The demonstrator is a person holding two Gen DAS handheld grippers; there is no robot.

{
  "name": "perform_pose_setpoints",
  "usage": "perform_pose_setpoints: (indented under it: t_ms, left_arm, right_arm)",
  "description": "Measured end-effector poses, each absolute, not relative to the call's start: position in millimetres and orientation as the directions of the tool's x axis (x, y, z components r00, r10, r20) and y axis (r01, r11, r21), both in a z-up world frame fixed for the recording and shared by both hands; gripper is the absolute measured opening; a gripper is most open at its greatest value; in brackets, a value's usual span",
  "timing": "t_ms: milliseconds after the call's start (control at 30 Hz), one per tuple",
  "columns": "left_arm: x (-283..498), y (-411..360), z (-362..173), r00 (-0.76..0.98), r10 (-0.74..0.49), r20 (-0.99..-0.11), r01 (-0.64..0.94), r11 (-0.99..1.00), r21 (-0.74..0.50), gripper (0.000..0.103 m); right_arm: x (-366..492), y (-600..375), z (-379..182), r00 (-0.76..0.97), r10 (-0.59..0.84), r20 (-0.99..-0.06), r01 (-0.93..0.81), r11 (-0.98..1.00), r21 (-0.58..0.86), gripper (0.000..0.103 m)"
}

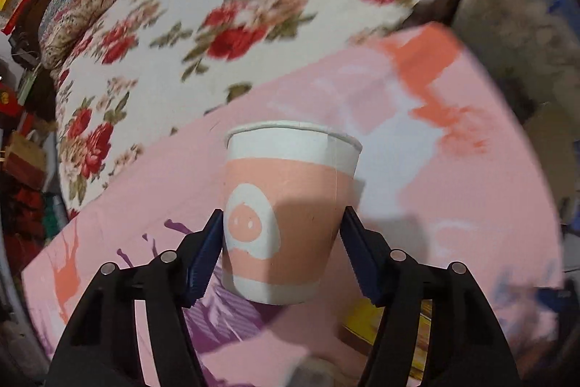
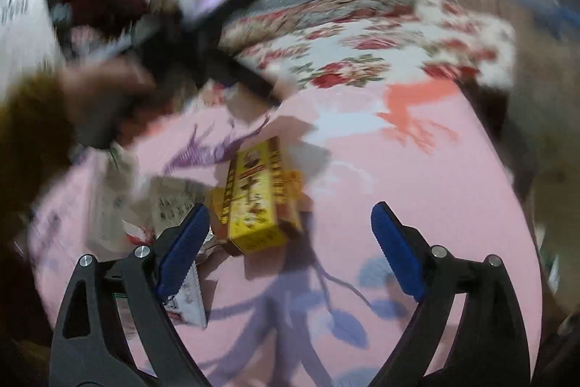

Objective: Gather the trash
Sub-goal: 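Grasp the yellow box with the right tool while the left holds the cup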

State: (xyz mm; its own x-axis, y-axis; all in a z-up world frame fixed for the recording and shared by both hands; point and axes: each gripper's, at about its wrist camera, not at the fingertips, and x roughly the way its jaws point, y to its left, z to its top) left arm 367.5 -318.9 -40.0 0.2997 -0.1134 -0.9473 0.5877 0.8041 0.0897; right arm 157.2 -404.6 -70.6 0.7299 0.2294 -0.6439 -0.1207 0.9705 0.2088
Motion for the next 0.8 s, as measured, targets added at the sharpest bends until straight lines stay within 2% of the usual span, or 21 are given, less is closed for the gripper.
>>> perform_pose_setpoints:
  t_ms: [133, 200, 333, 433, 667, 800]
  left_arm:
    - [312, -309, 6, 0.347, -0.259, -0.902, 0.644, 0.765, 0.028, 0.061]
    - [271, -297, 26, 0.387, -0.324, -0.863, 0.671, 0.741, 0.023, 0.061]
    - [201, -269, 40, 0.490, -0.362, -0.793, 0.677, 0.731, 0.084, 0.062]
    - [155, -239, 36, 0.533, -0.387, -0.752, 0.654, 0.753, 0.076, 0.063]
    - [98, -199, 13, 0.517, -0.427, -0.741, 0.622, 0.783, -0.017, 0.063]
    - [72, -197, 0, 0.512, -0.433, -0.742, 0.640, 0.768, -0.006, 0.064]
  right_arm:
    - [178, -372, -90, 0.698, 0.153, -0.700, -0.134, 0.988, 0.083, 0.087]
    - [183, -363, -101, 0.668, 0.142, -0.730, -0.146, 0.987, 0.058, 0.063]
    - [158, -370, -91, 0.685, 0.157, -0.712, -0.104, 0.988, 0.118, 0.063]
    - [125, -373, -80, 0.709, 0.171, -0.684, -0.077, 0.983, 0.167, 0.063]
    - [39, -369, -87, 0.732, 0.104, -0.673, 0.048, 0.978, 0.203, 0.063]
    - [-7, -383, -95, 0.734, 0.039, -0.678, 0.187, 0.948, 0.257, 0.063]
